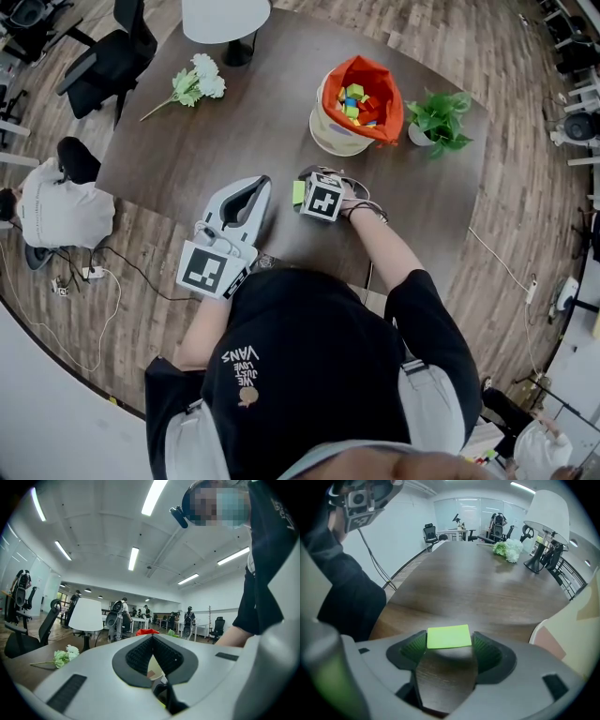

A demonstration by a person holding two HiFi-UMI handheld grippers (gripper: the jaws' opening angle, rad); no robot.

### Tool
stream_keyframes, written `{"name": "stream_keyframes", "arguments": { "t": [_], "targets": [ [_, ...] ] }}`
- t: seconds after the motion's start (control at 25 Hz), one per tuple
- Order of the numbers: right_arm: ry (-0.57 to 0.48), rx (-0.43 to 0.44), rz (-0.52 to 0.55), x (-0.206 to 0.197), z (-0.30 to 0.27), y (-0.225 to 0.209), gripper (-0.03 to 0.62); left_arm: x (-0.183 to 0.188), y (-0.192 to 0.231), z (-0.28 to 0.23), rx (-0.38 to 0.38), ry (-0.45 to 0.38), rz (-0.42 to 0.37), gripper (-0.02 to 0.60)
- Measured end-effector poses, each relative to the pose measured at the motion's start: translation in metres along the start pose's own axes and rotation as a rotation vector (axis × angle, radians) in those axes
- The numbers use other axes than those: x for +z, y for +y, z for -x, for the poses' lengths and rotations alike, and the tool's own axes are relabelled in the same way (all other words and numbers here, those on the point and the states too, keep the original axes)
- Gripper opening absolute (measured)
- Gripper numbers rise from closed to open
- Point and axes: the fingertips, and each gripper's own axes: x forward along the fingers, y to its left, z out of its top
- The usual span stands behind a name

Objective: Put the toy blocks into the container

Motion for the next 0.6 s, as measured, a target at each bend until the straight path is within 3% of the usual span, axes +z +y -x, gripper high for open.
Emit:
{"name": "stream_keyframes", "arguments": {
  "t": [0.6],
  "targets": [
    [0.004, -0.009, 0.011, 0.0016, 0.0009, 0.0015, 0.291, 0.0046, -0.0011, 0.0015, -0.004, -0.004, -0.012, 0.011]
  ]
}}
